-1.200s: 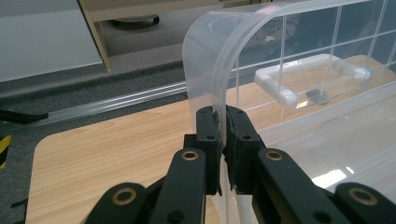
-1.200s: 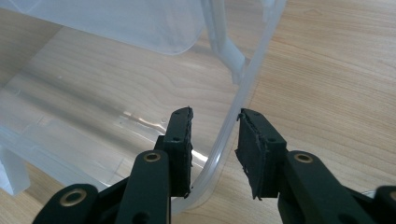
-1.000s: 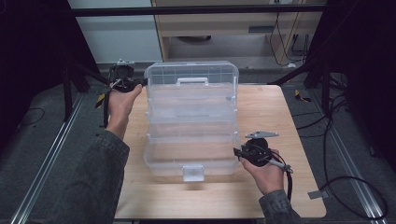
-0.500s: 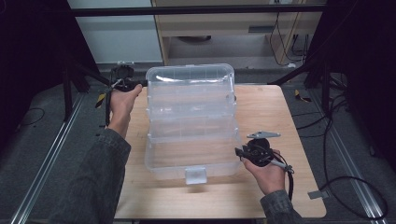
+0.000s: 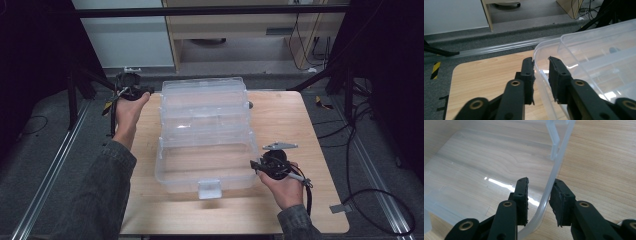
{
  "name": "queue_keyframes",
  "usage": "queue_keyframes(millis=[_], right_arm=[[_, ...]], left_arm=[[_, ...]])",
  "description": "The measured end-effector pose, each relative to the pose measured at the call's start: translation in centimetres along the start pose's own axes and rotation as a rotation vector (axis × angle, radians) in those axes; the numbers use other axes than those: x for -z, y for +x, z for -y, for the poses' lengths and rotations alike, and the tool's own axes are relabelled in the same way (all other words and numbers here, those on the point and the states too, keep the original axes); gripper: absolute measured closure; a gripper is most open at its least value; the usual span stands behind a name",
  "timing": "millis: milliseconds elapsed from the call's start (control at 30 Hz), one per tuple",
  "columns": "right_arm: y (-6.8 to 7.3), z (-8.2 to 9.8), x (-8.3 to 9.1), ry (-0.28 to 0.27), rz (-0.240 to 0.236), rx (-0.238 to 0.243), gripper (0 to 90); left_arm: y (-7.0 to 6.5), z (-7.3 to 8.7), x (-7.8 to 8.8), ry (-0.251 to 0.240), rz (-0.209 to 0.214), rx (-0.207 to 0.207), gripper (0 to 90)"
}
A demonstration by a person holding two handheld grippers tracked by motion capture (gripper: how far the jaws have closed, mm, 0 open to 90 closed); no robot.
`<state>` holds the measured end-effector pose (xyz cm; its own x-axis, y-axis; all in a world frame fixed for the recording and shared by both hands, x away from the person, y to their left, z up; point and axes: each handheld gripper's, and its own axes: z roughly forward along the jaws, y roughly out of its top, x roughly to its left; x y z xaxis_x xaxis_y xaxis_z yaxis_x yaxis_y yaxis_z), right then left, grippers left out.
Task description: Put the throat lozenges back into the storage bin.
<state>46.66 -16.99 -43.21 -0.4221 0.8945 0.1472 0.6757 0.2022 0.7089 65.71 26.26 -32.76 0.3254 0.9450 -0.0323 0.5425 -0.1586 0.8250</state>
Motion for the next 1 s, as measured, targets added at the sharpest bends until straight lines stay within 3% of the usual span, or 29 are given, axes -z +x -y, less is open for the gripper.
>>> queue_keyframes(millis=[300, 500, 767, 867, 900, 933, 1000], right_arm=[[0.4, 0.0, 0.1, 0.014, 0.003, 0.012, 67.4], [0.6, 0.0, 0.2, 0.018, 0.004, 0.014, 67.1], [0.7, 0.1, 0.3, 0.017, -0.001, 0.021, 65.3], [0.6, 0.0, 0.5, 0.007, 0.006, 0.025, 59.5], [0.6, -0.1, 0.8, 0.009, 0.011, 0.035, 52.3], [0.5, -0.2, 0.9, 0.012, 0.014, 0.043, 50.9], [0.5, -0.3, 1.3, 0.009, 0.021, 0.061, 46.4]], left_arm=[[0.7, 1.7, 2.0, -0.024, -0.019, -0.013, 54.0], [1.9, 3.9, 3.1, -0.027, -0.030, -0.016, 43.9], [1.9, 6.6, 3.7, -0.013, -0.013, -0.041, 27.7], [2.0, 7.3, 3.9, -0.013, -0.012, -0.041, 21.9], [2.1, 8.0, 4.1, -0.007, -0.005, -0.034, 19.3], [2.1, 8.0, 4.1, -0.007, -0.005, -0.034, 17.3], [2.2, 9.3, 4.3, 0.002, -0.003, -0.041, 15.1]])
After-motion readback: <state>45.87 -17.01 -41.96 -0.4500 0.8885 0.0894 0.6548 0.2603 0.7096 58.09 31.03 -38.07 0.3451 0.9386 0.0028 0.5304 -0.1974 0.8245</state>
